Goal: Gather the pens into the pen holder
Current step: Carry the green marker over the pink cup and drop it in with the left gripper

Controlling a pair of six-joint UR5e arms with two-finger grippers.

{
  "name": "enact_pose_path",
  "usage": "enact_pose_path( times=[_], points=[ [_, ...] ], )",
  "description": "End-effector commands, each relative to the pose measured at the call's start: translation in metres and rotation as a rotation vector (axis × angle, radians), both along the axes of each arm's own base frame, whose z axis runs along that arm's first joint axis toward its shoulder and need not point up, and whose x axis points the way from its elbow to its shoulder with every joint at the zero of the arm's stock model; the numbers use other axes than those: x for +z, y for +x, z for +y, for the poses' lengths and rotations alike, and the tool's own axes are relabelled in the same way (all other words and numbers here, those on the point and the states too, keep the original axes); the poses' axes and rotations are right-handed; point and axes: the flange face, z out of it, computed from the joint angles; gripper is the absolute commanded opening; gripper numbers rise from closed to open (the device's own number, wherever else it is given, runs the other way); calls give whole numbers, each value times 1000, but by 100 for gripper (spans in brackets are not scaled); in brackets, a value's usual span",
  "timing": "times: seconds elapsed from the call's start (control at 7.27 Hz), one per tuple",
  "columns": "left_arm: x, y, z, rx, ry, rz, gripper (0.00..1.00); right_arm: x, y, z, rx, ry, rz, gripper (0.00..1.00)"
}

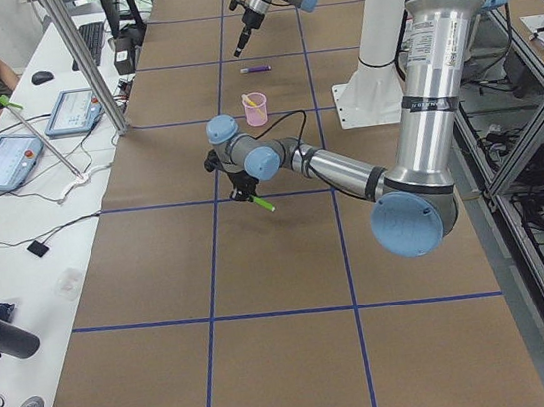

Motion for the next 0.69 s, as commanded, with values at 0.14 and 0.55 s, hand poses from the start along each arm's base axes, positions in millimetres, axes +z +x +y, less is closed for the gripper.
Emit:
enact_pose_path(
  times=[0.14,0.55],
  points=[
    [-139,38,33,-213,54,96,0,31,17,6,-14,23,-2,65],
    [-242,121,68,-196,190,200,0,62,37,2,-32,29,11,65]
  ],
)
